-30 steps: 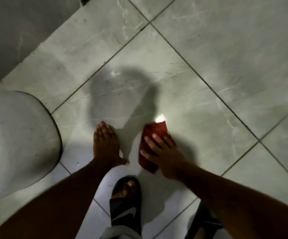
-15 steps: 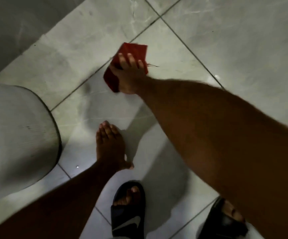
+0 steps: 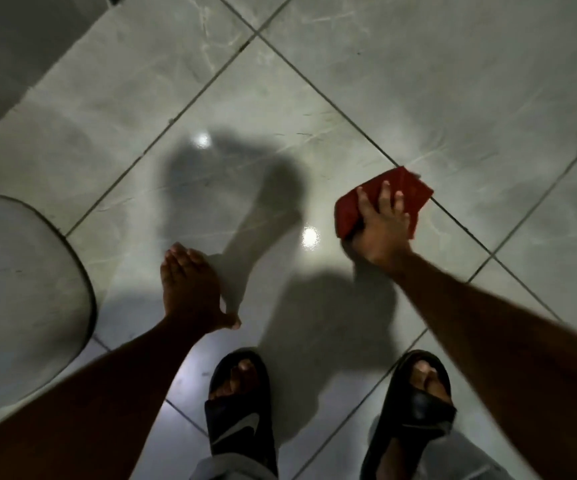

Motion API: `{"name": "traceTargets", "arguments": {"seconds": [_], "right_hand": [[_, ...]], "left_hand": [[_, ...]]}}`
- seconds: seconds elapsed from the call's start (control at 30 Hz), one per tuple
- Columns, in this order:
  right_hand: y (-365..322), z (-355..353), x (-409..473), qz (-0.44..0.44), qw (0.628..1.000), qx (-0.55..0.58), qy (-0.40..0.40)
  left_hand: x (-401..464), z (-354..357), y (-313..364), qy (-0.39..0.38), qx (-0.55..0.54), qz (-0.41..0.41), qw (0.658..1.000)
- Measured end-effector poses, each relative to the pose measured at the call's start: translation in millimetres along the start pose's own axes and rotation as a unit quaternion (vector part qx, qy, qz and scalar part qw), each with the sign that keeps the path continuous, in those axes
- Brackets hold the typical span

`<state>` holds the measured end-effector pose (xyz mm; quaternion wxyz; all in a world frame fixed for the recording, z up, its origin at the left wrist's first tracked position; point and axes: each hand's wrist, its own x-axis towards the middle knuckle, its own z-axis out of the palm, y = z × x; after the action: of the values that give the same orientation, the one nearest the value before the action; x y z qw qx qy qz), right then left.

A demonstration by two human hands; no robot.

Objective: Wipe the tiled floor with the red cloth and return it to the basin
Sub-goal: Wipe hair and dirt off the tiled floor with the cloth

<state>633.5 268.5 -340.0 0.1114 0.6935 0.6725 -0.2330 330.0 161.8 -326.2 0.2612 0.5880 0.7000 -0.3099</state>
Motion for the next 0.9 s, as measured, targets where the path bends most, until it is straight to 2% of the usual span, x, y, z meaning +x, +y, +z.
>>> {"name": "traceTargets", "arguments": {"seconds": [0.03, 0.07, 0.13, 0.2, 0.23, 0.27, 0.3, 0.33, 0.37, 0.4, 0.43, 0.47, 0.53, 0.6, 0.63, 0.7, 0.77, 0.83, 0.9], "right_hand": [[-21, 15, -14, 0.008, 1.0, 0.011, 0.012], [-35, 33, -35, -0.027, 0.999, 0.006, 0.015], [-42, 66, -96, -0.202, 0.978, -0.039, -0.021], [-7, 77, -142, -0.383, 0.91, -0.125, -0.1], [21, 70, -143, -0.438, 0.878, -0.154, -0.116], [49, 58, -133, -0.463, 0.862, -0.177, -0.104], [74, 44, -117, -0.452, 0.868, -0.189, -0.079], [98, 30, -98, -0.407, 0.894, -0.181, -0.041], [122, 18, -80, -0.321, 0.936, -0.147, -0.012], [139, 7, -68, -0.207, 0.973, -0.097, -0.004], [147, -2, -64, -0.084, 0.996, -0.037, -0.014], [146, -4, -65, 0.032, 0.999, 0.02, -0.019], [122, 7, -75, 0.212, 0.972, 0.1, 0.006], [68, 30, -93, 0.314, 0.936, 0.153, 0.041], [34, 47, -106, 0.328, 0.93, 0.156, 0.057], [-37, 76, -136, 0.251, 0.957, 0.133, 0.062], [-85, 90, -155, 0.107, 0.99, 0.089, 0.022], [-87, 89, -134, -0.039, 0.998, 0.041, -0.004], [-62, 73, -94, -0.164, 0.986, -0.006, -0.01]], "left_hand": [[0, 1, -1, 0.001, 0.0, 0.001, 1.0], [0, 1, -1, 0.002, 0.002, 0.002, 1.0], [2, 1, -1, 0.003, 0.003, 0.001, 1.0], [0, 0, -1, 0.0, 0.003, -0.002, 1.0], [0, 0, -1, 0.0, 0.006, -0.003, 1.0], [1, -1, 0, 0.0, 0.009, -0.004, 1.0], [1, -1, 0, -0.001, 0.009, -0.005, 1.0], [2, -1, 1, -0.002, 0.007, -0.005, 1.0], [2, -1, 1, -0.002, 0.005, -0.007, 1.0], [1, -3, 2, -0.005, 0.005, -0.011, 1.0], [-1, -4, 2, -0.01, 0.007, -0.014, 1.0], [-1, -6, 4, -0.014, 0.012, -0.016, 1.0], [-2, -10, 7, -0.021, 0.021, -0.016, 0.999], [-3, -12, 7, -0.023, 0.024, -0.019, 0.999], [-3, -12, 7, -0.022, 0.026, -0.018, 0.999], [-3, -11, 6, -0.02, 0.031, -0.015, 0.999], [-4, -11, 5, -0.023, 0.031, -0.016, 0.999], [-4, -11, 5, -0.023, 0.035, -0.017, 0.999], [-5, -12, 6, -0.027, 0.033, -0.018, 0.999]]}}
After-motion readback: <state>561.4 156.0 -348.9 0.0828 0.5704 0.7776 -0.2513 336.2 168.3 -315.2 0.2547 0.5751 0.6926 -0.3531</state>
